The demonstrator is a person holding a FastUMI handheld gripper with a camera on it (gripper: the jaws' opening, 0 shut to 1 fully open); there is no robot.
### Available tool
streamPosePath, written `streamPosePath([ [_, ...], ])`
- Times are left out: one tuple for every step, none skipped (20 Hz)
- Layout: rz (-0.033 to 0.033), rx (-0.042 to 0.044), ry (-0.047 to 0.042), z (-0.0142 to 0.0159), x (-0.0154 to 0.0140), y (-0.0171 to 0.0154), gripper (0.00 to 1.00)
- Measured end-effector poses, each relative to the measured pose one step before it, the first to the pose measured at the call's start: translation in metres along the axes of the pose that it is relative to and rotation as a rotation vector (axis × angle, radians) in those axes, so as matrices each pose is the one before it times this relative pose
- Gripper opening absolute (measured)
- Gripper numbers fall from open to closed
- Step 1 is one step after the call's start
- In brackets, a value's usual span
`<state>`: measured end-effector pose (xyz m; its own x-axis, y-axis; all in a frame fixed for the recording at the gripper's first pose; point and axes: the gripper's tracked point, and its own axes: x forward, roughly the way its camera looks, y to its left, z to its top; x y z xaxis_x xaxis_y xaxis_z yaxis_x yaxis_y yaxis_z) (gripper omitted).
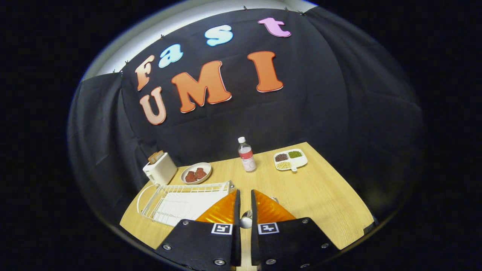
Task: Take the plate from the dish rack, then take the spoon from the basket and place it into the plate.
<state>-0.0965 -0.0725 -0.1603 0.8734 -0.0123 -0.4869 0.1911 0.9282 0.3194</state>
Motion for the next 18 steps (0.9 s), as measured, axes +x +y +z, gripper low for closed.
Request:
streamPosePath([
  [0.02266,-0.00907,0.0097,-0.00442,-0.00474,0.00893,0.1],
  [0.02527,-0.00714,0.01073,-0.00512,-0.00619,0.00937,0.1],
  [0.02545,-0.00611,0.01402,-0.00523,-0.0045,0.00887,0.1],
  [0.02535,-0.00481,0.01508,-0.00532,-0.00496,0.00786,0.1],
  [0.02566,-0.00221,0.01323,-0.00527,-0.00489,0.00688,0.1],
  [0.02983,-0.00051,0.01602,-0.00612,-0.00355,0.00803,0.1],
  [0.02243,-0.00179,0.01351,-0.00722,-0.00138,0.00657,0.1],
  [0.02114,-0.00186,0.01552,-0.0082,0.00268,0.00678,0.1],
  [0.01589,0.00094,0.01811,-0.00943,0.00315,0.00523,0.1],
  [0.02006,-0.00304,0.01298,-0.00951,0.00221,0.00921,0.1],
  [0.01081,-0.00619,0.02147,-0.01249,0.00442,0.00461,0.1],
  [0.01169,-0.00391,0.02637,-0.01246,0.00645,0.00365,0.1],
  [0.01237,-0.00003,0.02313,-0.01255,0.00566,0.00405,0.1],
  [0.01612,0.00138,0.02135,-0.01022,0.00652,0.00414,0.1],
  [0.00977,-0.003,0.0149,-0.00806,0.00533,0.00254,0.1],
  [0.00738,-0.0083,0.01323,-0.0069,0.0063,0.00026,0.1],
  [0.00428,-0.00929,0.00736,-0.00572,0.00582,0.00111,0.1],
  [0.00794,-0.00693,0.01267,-0.00495,0.00521,0.00133,0.1],
])
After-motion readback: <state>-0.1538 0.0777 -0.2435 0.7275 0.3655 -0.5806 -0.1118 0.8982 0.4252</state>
